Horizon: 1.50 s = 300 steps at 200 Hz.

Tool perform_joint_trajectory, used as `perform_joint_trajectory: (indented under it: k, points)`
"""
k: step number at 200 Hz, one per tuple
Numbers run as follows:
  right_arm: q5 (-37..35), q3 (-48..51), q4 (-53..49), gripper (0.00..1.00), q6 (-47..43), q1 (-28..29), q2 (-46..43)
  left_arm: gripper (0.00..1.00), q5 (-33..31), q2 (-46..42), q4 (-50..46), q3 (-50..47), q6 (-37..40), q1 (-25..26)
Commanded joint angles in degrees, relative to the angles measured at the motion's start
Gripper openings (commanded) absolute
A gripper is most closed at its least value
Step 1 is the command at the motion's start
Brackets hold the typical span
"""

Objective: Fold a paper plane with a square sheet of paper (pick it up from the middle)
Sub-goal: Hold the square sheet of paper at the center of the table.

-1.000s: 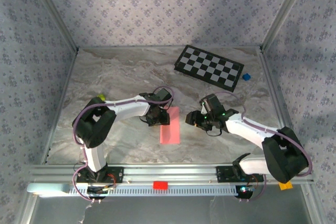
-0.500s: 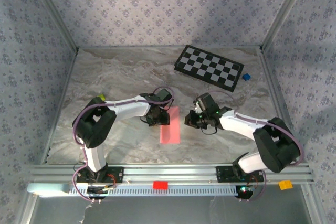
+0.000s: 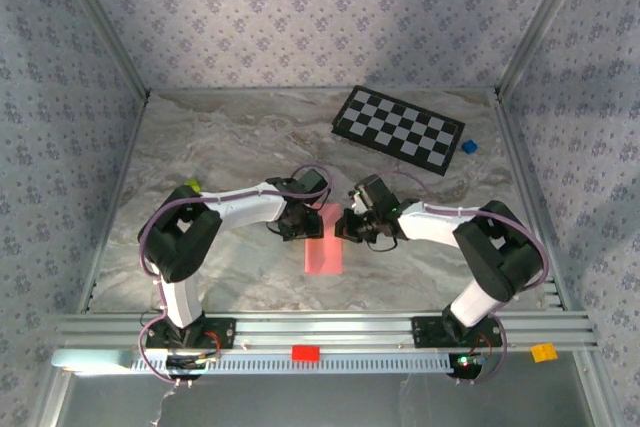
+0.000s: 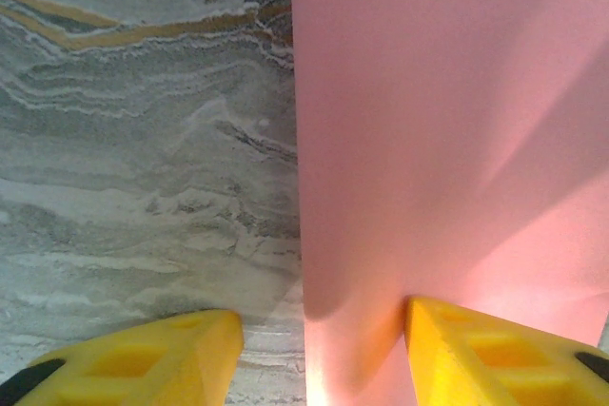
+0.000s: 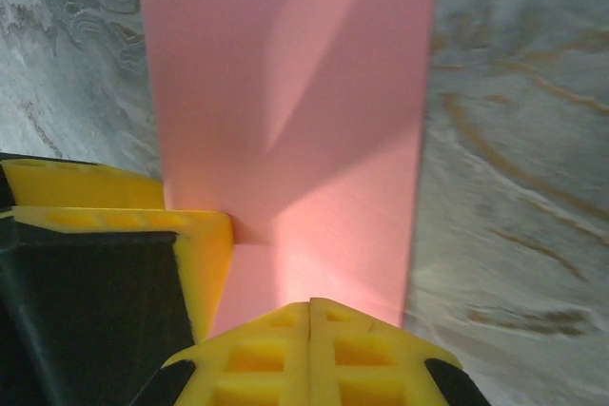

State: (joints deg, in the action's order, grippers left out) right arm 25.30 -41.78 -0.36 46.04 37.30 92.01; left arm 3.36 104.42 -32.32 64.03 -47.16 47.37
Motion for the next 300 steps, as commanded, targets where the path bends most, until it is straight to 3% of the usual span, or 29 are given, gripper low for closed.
perform_joint_trajectory:
  k: [1, 71, 109, 179, 205, 221, 247, 300]
  points:
    - [-0.7, -2.6, 0.2, 0.01, 1.3, 1.1, 2.3, 0.52, -0.5, 5.6, 4.7, -2.7, 0.0, 0.6]
    - [-4.6, -1.4, -1.5, 0.00, 1.4, 1.9, 7.5, 0.52, -0.4, 5.7, 5.6, -3.1, -0.1, 0.7]
    - [-3.8, -0.1, -2.9, 0.00, -2.9, 0.8, 8.5, 0.53, -0.4, 3.9, 5.8, -2.6, -0.3, 0.7]
    - [0.6, -2.4, -6.4, 0.00, -8.1, -2.9, 8.2, 0.57, -2.9, -15.2, 10.0, -5.6, -1.8, 0.0]
    - [1.2, -3.1, -6.6, 0.00, -8.2, -2.9, 9.0, 0.38, 5.3, -19.0, 20.3, -11.1, -2.7, -2.3]
    - [1.2, -3.5, -6.9, 0.00, -8.2, -2.9, 9.3, 0.22, 12.1, -18.4, 26.8, -13.8, -3.7, -4.0]
    - [1.0, -4.2, -8.9, 0.00, -8.8, -2.8, 9.2, 0.00, 17.4, -16.0, 32.8, -16.0, -5.5, -5.4]
    - [0.0, -3.6, -9.6, 0.00, -9.0, -2.7, 9.2, 0.00, 21.6, -10.6, 41.0, -18.8, -8.1, -5.5]
